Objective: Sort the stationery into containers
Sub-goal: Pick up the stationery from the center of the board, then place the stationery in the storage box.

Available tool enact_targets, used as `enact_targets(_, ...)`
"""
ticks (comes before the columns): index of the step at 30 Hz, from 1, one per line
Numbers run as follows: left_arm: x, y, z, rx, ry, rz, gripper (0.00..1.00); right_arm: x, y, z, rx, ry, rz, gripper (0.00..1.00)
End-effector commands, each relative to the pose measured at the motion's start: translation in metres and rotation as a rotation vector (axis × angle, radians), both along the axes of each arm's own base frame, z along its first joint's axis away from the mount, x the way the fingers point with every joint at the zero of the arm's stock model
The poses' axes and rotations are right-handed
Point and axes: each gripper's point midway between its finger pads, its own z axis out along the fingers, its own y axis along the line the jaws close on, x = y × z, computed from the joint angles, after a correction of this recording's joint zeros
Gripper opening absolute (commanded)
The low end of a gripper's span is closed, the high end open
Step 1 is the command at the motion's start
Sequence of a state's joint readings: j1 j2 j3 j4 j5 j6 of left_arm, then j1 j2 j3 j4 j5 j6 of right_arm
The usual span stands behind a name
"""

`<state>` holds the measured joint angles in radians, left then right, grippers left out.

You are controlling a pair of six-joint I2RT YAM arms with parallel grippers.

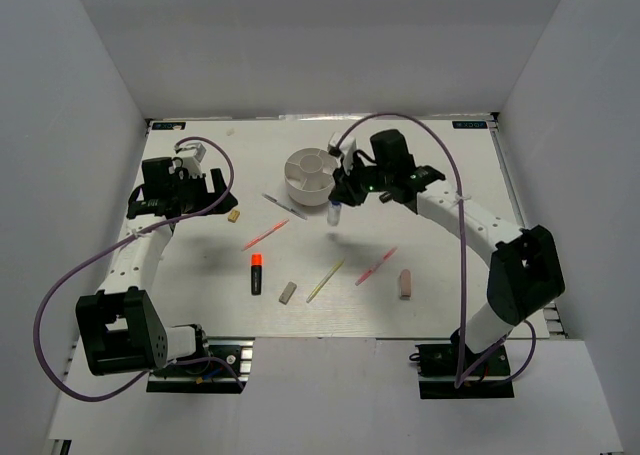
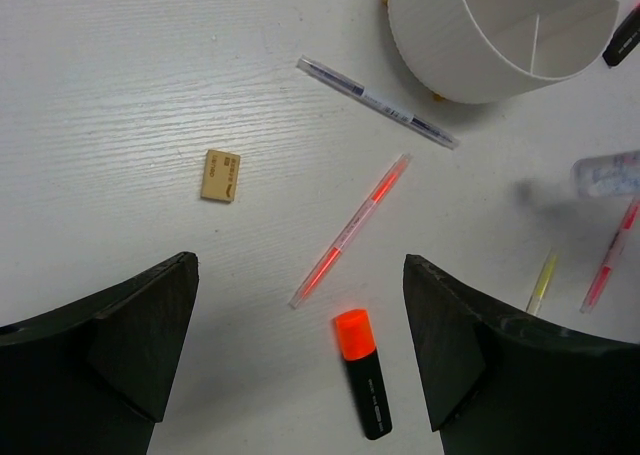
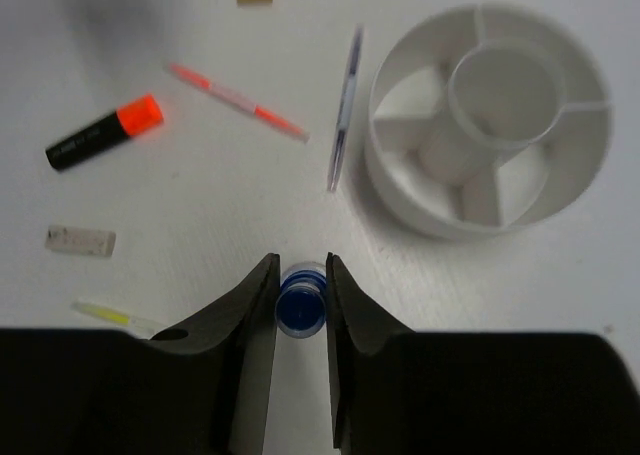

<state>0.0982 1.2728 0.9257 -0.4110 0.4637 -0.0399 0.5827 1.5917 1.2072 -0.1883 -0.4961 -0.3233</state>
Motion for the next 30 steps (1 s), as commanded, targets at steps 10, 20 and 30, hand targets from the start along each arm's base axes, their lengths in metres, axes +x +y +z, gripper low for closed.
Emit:
enact_targets(10, -0.002, -0.021, 0.027, -0.082, -0.060, -0.098, 0.98, 0.073, 0.043, 0.203, 0.287, -0.339, -0.067, 0.00)
enact_targets(20, 0.002, -0.010, 0.028, -0.020, -0.076, -0.062, 0.97, 0.122, 0.062, 0.162, 0.237, -0.324, -0.120, 0.00)
enact_targets(30, 0.001, -0.009, 0.021, -0.018, -0.066, -0.059, 0.97, 0.129, 0.060, 0.135, 0.181, -0.312, -0.135, 0.00)
